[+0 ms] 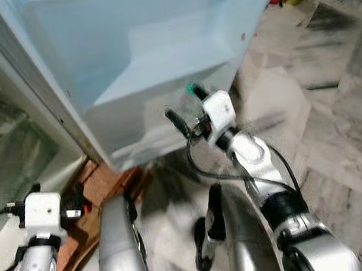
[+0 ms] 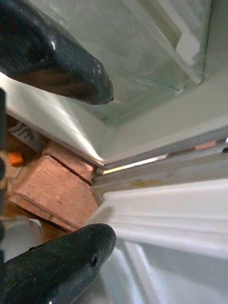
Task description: Restocking fridge
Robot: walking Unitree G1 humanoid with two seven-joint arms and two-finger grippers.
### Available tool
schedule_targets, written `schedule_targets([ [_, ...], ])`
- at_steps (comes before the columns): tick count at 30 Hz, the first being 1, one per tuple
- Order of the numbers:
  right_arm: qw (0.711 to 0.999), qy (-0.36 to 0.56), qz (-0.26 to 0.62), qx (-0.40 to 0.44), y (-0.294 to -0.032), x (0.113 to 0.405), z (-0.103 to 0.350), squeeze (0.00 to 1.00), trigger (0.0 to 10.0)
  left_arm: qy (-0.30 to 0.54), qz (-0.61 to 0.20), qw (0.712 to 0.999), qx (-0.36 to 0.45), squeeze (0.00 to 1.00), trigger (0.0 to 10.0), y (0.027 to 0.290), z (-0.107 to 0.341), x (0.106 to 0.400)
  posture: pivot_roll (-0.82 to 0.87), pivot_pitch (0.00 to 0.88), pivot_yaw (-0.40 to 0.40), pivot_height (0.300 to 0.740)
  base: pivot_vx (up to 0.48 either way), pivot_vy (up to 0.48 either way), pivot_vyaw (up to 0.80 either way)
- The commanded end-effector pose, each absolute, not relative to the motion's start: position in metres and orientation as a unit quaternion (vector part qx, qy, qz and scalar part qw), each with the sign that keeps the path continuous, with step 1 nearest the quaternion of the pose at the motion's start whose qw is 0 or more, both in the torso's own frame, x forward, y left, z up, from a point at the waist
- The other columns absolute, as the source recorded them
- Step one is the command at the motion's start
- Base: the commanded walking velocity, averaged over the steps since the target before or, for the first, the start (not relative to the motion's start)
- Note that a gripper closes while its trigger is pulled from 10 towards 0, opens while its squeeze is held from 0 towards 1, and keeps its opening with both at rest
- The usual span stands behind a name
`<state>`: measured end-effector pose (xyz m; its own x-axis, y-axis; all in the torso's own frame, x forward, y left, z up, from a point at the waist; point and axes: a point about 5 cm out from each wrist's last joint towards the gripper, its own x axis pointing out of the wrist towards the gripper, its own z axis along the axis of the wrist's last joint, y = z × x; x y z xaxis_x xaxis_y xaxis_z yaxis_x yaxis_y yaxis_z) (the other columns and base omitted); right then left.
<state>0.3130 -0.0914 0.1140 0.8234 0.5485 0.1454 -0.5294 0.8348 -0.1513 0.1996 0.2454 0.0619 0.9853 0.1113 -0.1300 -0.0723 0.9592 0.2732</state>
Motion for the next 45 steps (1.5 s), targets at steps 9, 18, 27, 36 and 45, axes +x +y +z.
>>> schedule_targets([
  [9,0.99,-0.007,0.137,-0.039,-0.149,0.254,0.068,0.0,10.0,0.108,0.029,0.988,0.111,0.0,10.0,0.231,0.039,0.191,0.12,0.006,-0.066,0.576,0.0,0.0,0.0],
  [18,0.992,0.008,0.101,-0.072,-0.159,0.249,0.061,0.0,10.0,0.091,0.019,0.989,0.113,0.0,10.0,0.22,0.038,0.208,0.11,0.0,-0.068,0.576,0.0,0.0,0.0],
  [27,0.996,0.002,0.087,-0.006,-0.159,0.266,0.076,0.0,10.0,0.087,0.016,0.99,0.107,0.0,10.0,0.215,0.034,0.214,0.11,0.0,-0.068,0.581,0.0,0.0,0.0],
  [36,0.997,-0.002,0.081,-0.005,-0.159,0.272,0.079,0.0,10.0,0.084,0.007,0.991,0.104,0.0,10.0,0.21,0.032,0.221,0.1,0.0,-0.058,0.63,0.0,0.0,0.0],
  [45,0.997,-0.007,0.076,-0.004,-0.161,0.276,0.081,0.0,10.0,0.079,0.002,0.991,0.106,0.0,10.0,0.209,0.033,0.226,0.09,0.0,-0.053,0.685,0.0,0.0,0.0],
])
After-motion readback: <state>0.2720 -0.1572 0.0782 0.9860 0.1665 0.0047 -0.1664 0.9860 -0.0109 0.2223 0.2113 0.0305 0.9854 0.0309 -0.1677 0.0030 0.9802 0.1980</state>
